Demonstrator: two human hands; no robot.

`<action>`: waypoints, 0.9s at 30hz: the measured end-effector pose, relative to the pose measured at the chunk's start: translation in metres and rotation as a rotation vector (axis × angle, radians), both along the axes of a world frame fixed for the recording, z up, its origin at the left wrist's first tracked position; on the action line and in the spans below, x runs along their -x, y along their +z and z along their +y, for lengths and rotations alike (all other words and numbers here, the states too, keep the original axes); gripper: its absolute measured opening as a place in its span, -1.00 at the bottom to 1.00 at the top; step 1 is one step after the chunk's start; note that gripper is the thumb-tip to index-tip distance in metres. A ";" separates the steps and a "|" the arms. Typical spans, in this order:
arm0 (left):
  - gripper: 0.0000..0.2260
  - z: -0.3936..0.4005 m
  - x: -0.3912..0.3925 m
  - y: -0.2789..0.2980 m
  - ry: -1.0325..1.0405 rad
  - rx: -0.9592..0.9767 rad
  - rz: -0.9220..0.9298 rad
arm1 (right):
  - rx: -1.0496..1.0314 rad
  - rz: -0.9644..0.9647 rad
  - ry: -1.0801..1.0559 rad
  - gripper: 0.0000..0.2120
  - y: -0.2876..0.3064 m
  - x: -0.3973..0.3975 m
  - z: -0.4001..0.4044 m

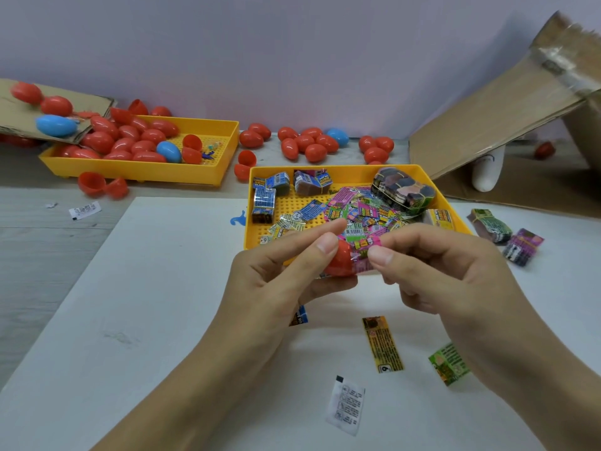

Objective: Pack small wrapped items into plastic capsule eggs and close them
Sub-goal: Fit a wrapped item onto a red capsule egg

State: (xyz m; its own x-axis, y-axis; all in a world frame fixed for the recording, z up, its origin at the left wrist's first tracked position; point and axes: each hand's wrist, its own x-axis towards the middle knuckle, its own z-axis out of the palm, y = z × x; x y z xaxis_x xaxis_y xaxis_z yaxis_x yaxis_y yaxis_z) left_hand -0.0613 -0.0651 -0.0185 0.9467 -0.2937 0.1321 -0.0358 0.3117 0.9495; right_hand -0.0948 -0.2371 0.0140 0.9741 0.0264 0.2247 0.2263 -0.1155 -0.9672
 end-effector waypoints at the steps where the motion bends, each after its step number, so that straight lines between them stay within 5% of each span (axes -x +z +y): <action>1: -0.76 0.000 0.000 0.000 -0.004 -0.002 0.003 | 0.004 -0.002 0.000 -0.94 0.000 0.000 0.000; 27: -0.73 -0.001 0.003 -0.001 -0.013 0.010 0.022 | -0.035 0.028 0.003 -0.81 0.002 0.000 0.001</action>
State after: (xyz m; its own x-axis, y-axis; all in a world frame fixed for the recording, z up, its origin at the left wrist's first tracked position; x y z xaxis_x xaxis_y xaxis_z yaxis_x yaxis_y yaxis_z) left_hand -0.0642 -0.0659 -0.0190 0.9456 -0.3045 0.1141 -0.0109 0.3212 0.9470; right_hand -0.0948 -0.2361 0.0155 0.9799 0.0219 0.1982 0.1993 -0.0808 -0.9766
